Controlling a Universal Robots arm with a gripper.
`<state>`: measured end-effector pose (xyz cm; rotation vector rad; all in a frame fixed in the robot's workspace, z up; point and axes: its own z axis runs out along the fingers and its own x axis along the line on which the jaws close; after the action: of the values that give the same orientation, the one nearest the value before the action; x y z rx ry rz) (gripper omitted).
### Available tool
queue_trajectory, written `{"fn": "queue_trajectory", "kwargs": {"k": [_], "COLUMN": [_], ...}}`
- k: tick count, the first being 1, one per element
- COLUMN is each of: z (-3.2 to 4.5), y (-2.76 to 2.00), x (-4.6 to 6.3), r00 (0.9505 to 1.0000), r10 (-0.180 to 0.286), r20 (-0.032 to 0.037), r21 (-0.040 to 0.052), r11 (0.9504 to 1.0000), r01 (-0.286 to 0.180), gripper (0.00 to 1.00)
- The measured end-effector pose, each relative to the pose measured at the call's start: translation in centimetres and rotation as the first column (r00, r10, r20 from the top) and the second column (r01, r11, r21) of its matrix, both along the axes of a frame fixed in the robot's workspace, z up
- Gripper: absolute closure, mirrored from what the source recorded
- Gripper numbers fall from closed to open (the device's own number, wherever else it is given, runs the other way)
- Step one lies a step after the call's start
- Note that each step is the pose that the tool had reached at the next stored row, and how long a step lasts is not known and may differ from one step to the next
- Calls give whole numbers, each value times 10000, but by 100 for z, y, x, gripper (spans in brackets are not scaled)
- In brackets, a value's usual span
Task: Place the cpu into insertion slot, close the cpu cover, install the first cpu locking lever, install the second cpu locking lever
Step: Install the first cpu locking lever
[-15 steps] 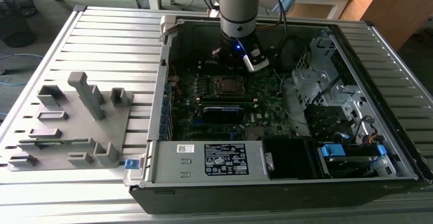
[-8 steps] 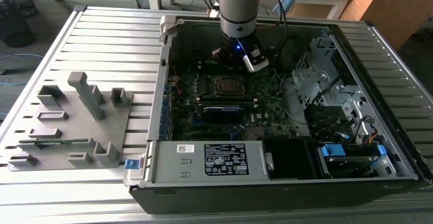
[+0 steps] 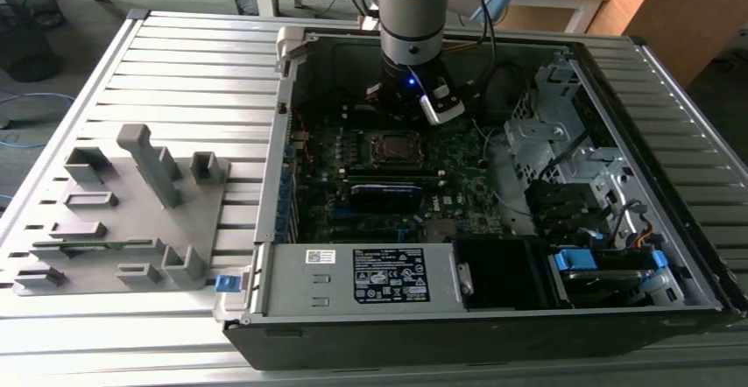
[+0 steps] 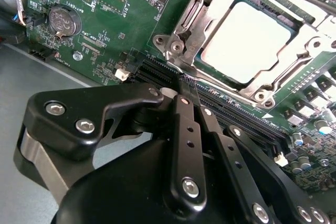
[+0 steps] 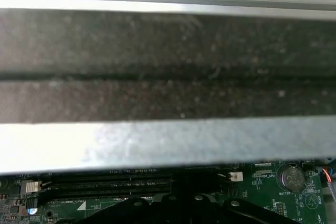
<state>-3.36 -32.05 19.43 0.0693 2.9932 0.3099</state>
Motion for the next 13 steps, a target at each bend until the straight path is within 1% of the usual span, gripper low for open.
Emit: {"fn": "queue_trajectory", "kwargs": {"k": [4, 6, 13], "z": [8, 25, 147], "y": [6, 9, 10], "x": [0, 0, 0], "r00": [10000, 10000, 10000], "r10": [0, 0, 0], "r20": [0, 1, 2], "r21": [1, 3, 5], "r11": [10000, 10000, 10000], "r01": [0, 0, 0], "gripper": [89, 89, 89]}}
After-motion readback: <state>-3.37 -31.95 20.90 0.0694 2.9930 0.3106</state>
